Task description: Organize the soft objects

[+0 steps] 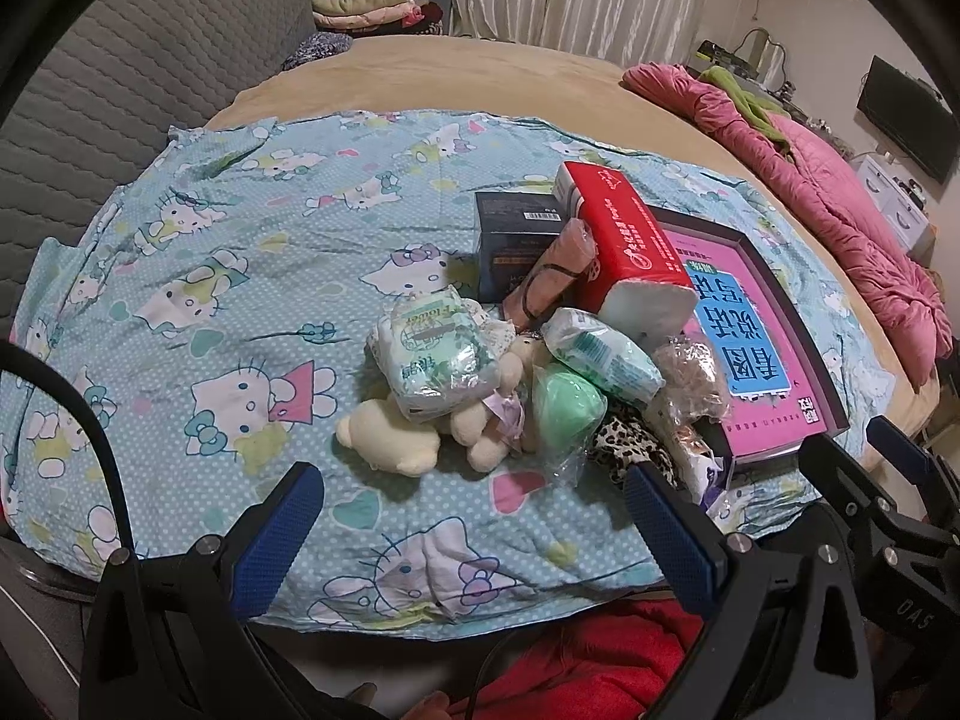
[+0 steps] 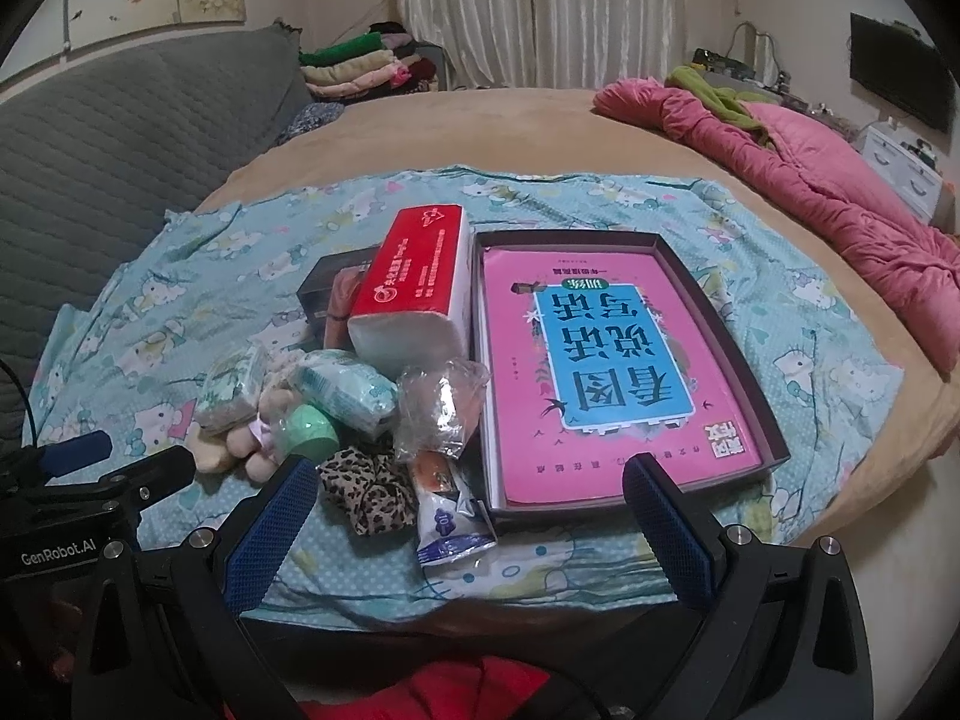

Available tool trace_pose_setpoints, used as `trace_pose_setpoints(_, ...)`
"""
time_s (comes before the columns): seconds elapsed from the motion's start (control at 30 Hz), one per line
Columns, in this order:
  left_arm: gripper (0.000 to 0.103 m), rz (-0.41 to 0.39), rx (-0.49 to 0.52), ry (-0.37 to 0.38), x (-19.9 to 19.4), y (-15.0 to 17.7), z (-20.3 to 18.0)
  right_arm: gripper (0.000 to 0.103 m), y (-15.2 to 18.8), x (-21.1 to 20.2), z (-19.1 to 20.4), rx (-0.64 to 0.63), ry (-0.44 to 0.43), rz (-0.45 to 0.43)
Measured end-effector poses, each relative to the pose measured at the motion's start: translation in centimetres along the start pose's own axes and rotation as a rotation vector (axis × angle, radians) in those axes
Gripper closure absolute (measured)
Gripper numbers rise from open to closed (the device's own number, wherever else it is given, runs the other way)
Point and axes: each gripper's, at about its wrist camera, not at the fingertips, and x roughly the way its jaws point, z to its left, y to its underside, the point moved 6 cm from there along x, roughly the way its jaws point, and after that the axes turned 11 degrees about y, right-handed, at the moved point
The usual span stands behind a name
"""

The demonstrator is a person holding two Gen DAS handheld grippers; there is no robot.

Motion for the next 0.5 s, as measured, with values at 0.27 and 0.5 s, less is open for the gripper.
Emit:
trace_pose_setpoints(0.27, 0.002, 0.001, -0.002, -0.001, 0.05, 0.21, -0.1, 0.001, 0.1, -0.02, 0.34, -0.007, -0.012, -0.003)
trace_pose_setpoints(0.5, 0.002, 0.006, -0.007, 0.005, 0.19, 0.36, -0.08, 0.001, 0.16, 0.01, 0.38, -0.008, -0.015, -0.002)
